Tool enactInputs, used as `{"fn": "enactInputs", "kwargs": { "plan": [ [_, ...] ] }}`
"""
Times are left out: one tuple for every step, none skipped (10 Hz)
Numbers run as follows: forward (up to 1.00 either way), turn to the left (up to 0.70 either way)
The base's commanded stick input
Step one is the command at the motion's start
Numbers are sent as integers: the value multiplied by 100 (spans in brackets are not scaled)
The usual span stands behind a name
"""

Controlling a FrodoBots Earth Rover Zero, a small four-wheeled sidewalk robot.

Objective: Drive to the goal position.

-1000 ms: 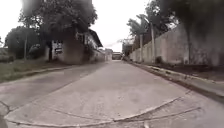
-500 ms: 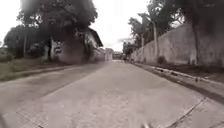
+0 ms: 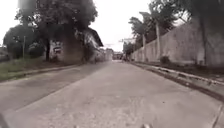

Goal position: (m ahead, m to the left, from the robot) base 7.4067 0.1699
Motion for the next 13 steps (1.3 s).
{"fn": "enactInputs", "kwargs": {
  "plan": [
    [70,-34],
    [70,-23],
    [70,-12],
    [70,0],
    [70,0],
    [70,0],
    [70,0],
    [70,0],
    [70,0],
    [70,0],
    [70,0],
    [70,0],
    [70,0]
  ]
}}
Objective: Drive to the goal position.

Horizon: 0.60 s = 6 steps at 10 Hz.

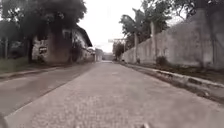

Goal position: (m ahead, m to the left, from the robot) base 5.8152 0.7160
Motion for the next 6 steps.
{"fn": "enactInputs", "kwargs": {
  "plan": [
    [70,0],
    [70,0],
    [70,0],
    [70,0],
    [70,0],
    [70,0]
  ]
}}
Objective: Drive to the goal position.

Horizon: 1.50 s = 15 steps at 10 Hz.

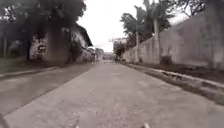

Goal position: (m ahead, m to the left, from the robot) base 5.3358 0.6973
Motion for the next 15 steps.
{"fn": "enactInputs", "kwargs": {
  "plan": [
    [70,0],
    [70,0],
    [70,0],
    [70,0],
    [70,0],
    [70,0],
    [70,0],
    [70,0],
    [70,0],
    [70,0],
    [70,0],
    [70,0],
    [70,0],
    [70,0],
    [70,0]
  ]
}}
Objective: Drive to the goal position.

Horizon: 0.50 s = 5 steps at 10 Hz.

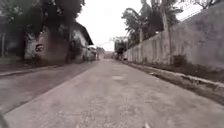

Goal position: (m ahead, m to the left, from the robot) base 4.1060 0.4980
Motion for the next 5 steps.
{"fn": "enactInputs", "kwargs": {
  "plan": [
    [70,0],
    [70,0],
    [70,0],
    [70,0],
    [70,0]
  ]
}}
